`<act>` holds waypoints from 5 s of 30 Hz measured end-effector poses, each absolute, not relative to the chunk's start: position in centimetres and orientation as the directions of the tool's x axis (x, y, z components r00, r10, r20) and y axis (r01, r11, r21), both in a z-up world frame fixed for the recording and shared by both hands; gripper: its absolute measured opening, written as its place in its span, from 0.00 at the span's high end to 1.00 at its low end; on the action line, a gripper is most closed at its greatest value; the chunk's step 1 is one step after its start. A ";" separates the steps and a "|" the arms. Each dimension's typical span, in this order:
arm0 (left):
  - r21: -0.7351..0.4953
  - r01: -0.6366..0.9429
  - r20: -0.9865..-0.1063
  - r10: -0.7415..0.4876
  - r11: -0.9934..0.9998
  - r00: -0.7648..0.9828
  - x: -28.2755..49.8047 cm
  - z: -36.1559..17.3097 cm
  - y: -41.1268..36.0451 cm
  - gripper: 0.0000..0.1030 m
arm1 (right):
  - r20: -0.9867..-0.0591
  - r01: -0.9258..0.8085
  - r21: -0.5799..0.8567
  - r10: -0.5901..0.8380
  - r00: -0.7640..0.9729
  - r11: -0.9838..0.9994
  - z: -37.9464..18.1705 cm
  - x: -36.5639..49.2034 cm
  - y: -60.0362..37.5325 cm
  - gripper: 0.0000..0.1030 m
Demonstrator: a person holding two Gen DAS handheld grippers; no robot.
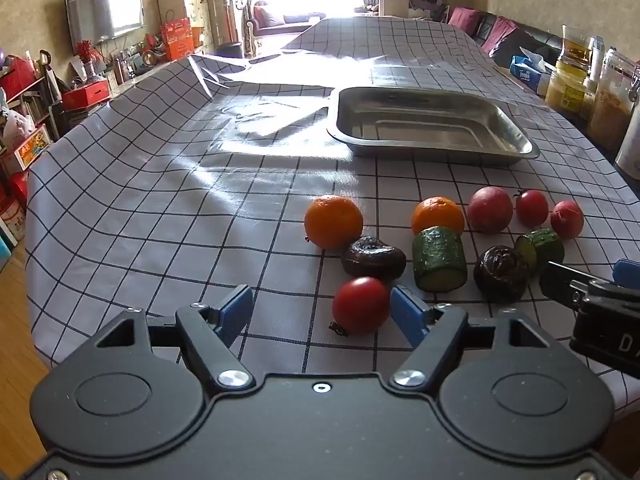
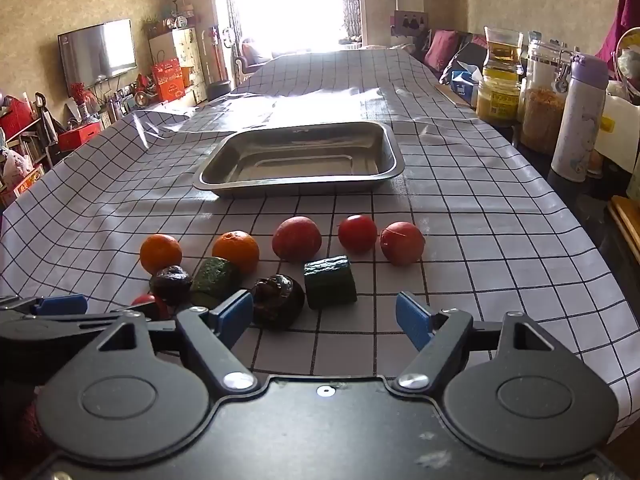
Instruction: Organize fruits
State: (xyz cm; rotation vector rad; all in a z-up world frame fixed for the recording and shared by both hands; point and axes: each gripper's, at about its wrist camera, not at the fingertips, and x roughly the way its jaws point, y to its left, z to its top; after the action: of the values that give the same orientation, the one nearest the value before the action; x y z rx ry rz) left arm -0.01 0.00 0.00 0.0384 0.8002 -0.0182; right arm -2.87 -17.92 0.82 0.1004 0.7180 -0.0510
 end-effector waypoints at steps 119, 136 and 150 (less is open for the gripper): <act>-0.017 0.116 -0.742 -0.090 0.993 0.665 -0.1 0.2 0.7 0.39 | -0.620 0.044 0.054 -0.001 0.784 0.998 0.1 -2.7 -17.1 0.37; 0.002 0.149 -0.749 -0.097 0.989 0.655 0.8 -0.6 -0.2 0.39 | -0.640 0.098 0.075 -0.028 0.768 0.992 -0.6 -0.7 -18.5 0.42; -0.008 0.143 -0.764 -0.098 0.990 0.637 1.9 -1.4 -0.5 0.47 | -0.651 0.108 0.072 -0.035 0.758 0.992 -1.1 0.7 -18.7 0.50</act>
State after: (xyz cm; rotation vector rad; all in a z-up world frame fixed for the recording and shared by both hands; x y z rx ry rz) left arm 1.85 -0.46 -1.38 0.0549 0.8692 -0.1377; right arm 0.75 -18.73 -1.13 0.1079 0.7068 -0.0778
